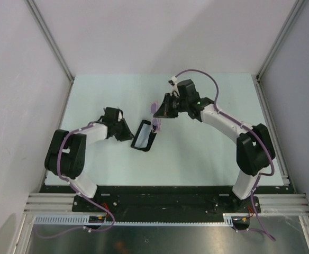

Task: Organize the sunglasses
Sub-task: Rotate the opened sunglasses case at the center of the board, then place the sunglasses in the sunglasses case.

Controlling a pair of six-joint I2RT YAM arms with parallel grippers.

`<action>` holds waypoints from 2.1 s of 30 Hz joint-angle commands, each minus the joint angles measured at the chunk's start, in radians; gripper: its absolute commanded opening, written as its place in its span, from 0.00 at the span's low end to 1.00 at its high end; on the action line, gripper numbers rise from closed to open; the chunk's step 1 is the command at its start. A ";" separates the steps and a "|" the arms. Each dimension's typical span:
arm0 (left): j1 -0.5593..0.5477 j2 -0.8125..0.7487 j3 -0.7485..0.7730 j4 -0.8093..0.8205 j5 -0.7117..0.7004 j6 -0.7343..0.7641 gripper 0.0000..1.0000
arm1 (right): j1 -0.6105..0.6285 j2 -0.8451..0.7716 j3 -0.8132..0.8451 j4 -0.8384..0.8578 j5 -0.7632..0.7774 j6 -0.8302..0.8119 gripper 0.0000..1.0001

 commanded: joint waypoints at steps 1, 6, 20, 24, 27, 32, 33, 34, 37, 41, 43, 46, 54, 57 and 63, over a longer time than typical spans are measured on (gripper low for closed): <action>-0.038 -0.045 -0.043 -0.047 0.064 -0.054 0.24 | 0.036 0.036 -0.003 0.076 0.031 0.081 0.00; -0.044 -0.071 -0.083 -0.045 0.095 -0.062 0.21 | 0.047 0.076 -0.011 0.076 0.028 0.120 0.00; -0.107 -0.060 -0.039 -0.033 0.158 0.026 0.20 | 0.045 0.192 -0.040 0.133 -0.027 0.200 0.00; -0.092 -0.057 -0.040 -0.033 0.135 0.021 0.20 | 0.044 0.228 -0.040 0.154 -0.041 0.180 0.00; -0.056 -0.062 -0.042 -0.038 0.141 0.023 0.19 | 0.044 0.260 -0.040 0.200 -0.082 0.171 0.00; -0.033 -0.072 -0.033 -0.039 0.140 0.035 0.20 | 0.055 0.278 -0.040 0.224 -0.096 0.168 0.00; -0.030 -0.072 -0.031 -0.041 0.140 0.037 0.20 | 0.056 0.284 -0.040 0.218 -0.096 0.163 0.00; -0.029 -0.071 -0.029 -0.041 0.141 0.037 0.20 | 0.058 0.287 -0.040 0.214 -0.099 0.159 0.00; -0.022 -0.065 -0.028 -0.042 0.146 0.040 0.20 | 0.064 0.303 -0.040 0.201 -0.107 0.148 0.00; -0.019 -0.063 -0.028 -0.044 0.149 0.041 0.20 | 0.067 0.306 -0.040 0.184 -0.104 0.148 0.00; -0.019 -0.060 -0.028 -0.044 0.152 0.038 0.20 | 0.068 0.303 -0.040 0.176 -0.096 0.148 0.00; -0.019 -0.059 -0.028 -0.045 0.157 0.038 0.20 | 0.068 0.307 -0.040 0.170 -0.096 0.147 0.00; -0.019 -0.054 -0.029 -0.044 0.161 0.038 0.21 | 0.059 0.333 -0.042 0.148 -0.098 0.116 0.00; -0.019 -0.052 -0.029 -0.044 0.167 0.040 0.20 | 0.059 0.340 -0.049 0.161 -0.101 0.117 0.00; -0.019 -0.054 -0.029 -0.045 0.166 0.041 0.21 | 0.062 0.343 -0.063 0.175 -0.085 0.122 0.00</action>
